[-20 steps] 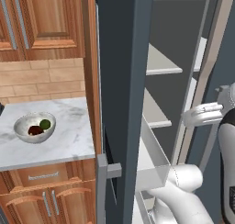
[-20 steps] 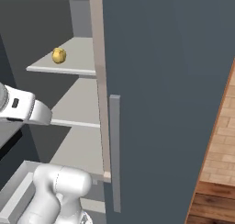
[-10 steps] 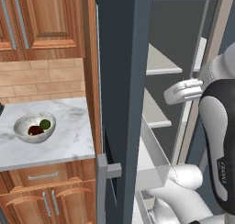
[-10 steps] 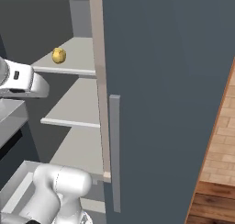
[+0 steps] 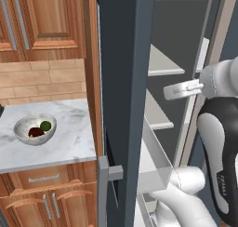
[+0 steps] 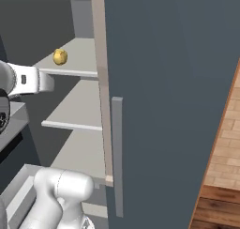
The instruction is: Take the potato, steak, and lime from the freezer and place them in the bowl on the counter.
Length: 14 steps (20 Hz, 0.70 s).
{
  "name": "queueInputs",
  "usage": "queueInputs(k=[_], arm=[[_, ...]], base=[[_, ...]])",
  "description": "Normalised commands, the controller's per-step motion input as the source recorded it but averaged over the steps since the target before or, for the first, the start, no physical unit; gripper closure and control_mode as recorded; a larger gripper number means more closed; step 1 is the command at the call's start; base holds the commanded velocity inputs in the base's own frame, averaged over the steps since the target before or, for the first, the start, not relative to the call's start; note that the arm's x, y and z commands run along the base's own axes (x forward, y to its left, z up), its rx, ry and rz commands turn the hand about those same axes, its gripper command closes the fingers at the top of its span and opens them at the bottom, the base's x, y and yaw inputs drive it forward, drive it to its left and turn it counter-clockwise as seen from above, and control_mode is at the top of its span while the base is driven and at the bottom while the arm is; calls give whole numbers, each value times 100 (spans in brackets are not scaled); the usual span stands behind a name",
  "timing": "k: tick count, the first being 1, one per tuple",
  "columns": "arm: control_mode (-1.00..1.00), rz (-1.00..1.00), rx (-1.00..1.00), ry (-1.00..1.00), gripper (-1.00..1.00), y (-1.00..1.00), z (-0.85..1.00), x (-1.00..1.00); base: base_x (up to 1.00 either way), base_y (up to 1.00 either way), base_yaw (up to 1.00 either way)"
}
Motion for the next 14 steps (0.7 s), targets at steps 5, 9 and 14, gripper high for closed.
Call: queueInputs(k=[5, 9, 14], arm=[[-100, 0, 5, -1, -100, 5, 24, 40], [-100, 0, 2, 5, -100, 2, 16, 57], [-100, 0, 0, 12, -100, 22, 1, 55]], base=[[0, 0, 0], [0, 0, 0], [0, 0, 0]])
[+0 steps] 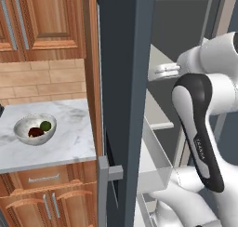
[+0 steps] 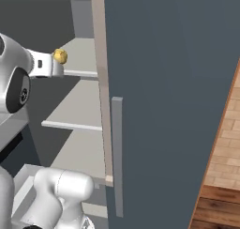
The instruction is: Take the potato, steak, and lime from the freezer and place them in the bowl on the counter.
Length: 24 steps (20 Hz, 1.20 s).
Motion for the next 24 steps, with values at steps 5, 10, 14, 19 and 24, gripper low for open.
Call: queueInputs(k=[5, 10, 14, 19, 24], arm=[[-100, 0, 0, 8, -100, 32, 0, 59], [-100, 0, 0, 3, -100, 13, -4, 62], [-100, 2, 0, 0, -100, 0, -22, 63], [-100, 2, 0, 0, -100, 1, -25, 59], [-100, 2, 0, 0, -100, 4, -12, 60]], base=[[0, 0, 0], [0, 0, 0], [0, 0, 0], [0, 0, 0], [0, 0, 0]])
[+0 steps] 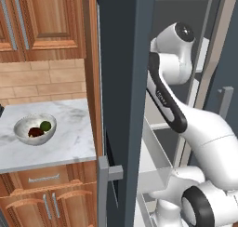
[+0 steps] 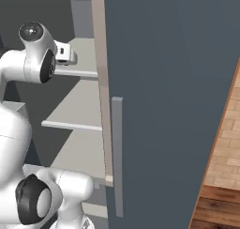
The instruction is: Take the potato, steak, and lime from the freezer and place them in the bowl on the counter.
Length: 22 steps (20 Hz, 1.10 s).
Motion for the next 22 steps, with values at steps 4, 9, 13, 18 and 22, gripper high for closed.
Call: queueInputs(k=[4, 9, 13, 18, 22], arm=[[-100, 1, 0, 1, -100, 12, -1, 56], [-100, 1, 0, 3, -100, 11, 0, 41], [-100, 0, 0, 4, -100, 24, 0, 43], [-100, 0, 0, 4, -100, 26, -7, 43], [-100, 0, 0, 0, -100, 0, -17, 20]], base=[[0, 0, 0], [0, 0, 0], [0, 0, 0], [0, 0, 0], [0, 0, 0]])
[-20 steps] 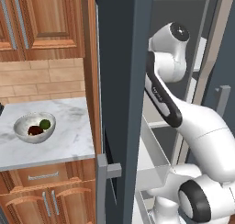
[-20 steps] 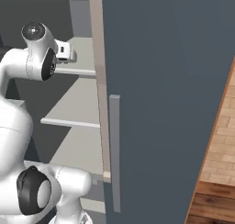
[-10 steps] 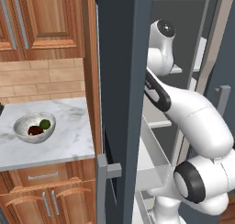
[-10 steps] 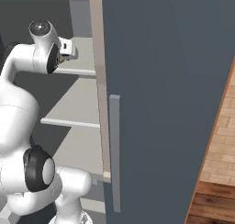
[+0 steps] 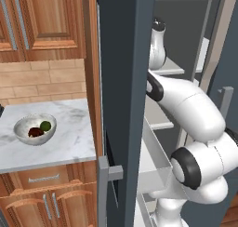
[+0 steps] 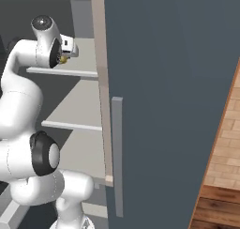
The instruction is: Take the potato, steak, and lime from the freezer and place them in the bowl on the counter.
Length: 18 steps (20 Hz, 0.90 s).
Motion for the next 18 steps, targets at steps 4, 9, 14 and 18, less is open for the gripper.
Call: queueInputs(k=[4, 9, 14, 18], arm=[[-100, 0, 0, 0, -100, -1, -30, 0], [-100, 0, 0, 0, -100, -10, -43, -1], [-100, 0, 0, -2, -100, -5, -34, 0], [-100, 0, 0, -10, -100, 0, -18, 20]], base=[[0, 0, 0], [0, 0, 0], [0, 0, 0], [0, 0, 0]])
